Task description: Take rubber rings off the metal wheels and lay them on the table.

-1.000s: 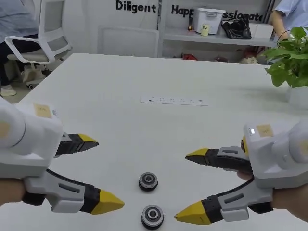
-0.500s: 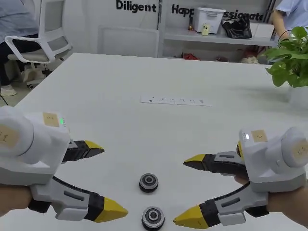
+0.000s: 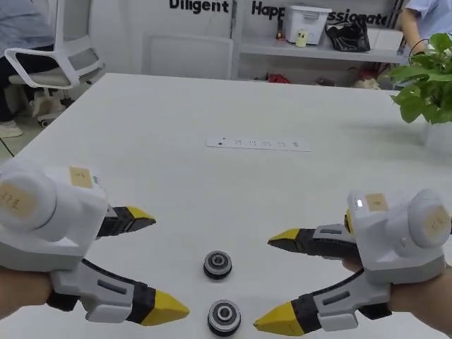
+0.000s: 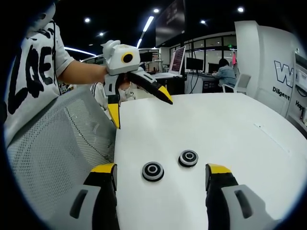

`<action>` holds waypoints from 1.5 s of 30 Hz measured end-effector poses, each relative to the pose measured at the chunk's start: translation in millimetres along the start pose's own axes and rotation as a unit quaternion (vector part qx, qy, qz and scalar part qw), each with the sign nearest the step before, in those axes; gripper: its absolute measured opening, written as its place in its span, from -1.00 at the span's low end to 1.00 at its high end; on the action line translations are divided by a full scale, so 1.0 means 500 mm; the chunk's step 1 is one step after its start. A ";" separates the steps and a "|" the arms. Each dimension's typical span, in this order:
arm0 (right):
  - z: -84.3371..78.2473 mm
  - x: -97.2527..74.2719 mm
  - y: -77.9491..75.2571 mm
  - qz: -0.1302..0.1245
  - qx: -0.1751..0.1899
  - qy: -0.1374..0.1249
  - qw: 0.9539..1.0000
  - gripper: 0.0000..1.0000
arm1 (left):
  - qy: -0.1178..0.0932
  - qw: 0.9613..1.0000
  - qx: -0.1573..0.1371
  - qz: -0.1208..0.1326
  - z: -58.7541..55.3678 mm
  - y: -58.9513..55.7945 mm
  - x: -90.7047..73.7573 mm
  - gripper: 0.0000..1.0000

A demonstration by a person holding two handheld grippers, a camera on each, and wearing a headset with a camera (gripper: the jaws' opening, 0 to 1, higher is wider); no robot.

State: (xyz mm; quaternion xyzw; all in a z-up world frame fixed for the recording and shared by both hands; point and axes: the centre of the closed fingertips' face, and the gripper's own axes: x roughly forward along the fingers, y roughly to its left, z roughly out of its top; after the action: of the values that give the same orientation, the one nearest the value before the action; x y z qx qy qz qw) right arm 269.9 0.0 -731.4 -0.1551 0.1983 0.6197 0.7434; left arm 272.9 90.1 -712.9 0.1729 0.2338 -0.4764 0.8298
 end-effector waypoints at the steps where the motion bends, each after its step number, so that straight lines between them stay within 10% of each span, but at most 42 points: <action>1: -0.001 0.000 0.000 0.000 0.001 0.001 1.000 0.44 | 0.000 1.000 0.000 -0.001 -0.001 0.000 0.001 0.68; 45: -0.042 0.035 -0.010 0.020 -0.003 0.024 1.000 0.34 | 0.014 0.999 0.004 -0.034 -0.025 -0.011 0.052 0.63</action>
State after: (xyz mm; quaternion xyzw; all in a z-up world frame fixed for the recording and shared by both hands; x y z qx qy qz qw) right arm 275.2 4.1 -758.1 -0.1686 0.2171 0.6309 0.7256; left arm 276.5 75.1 -737.8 0.1752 0.2494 -0.5025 0.8091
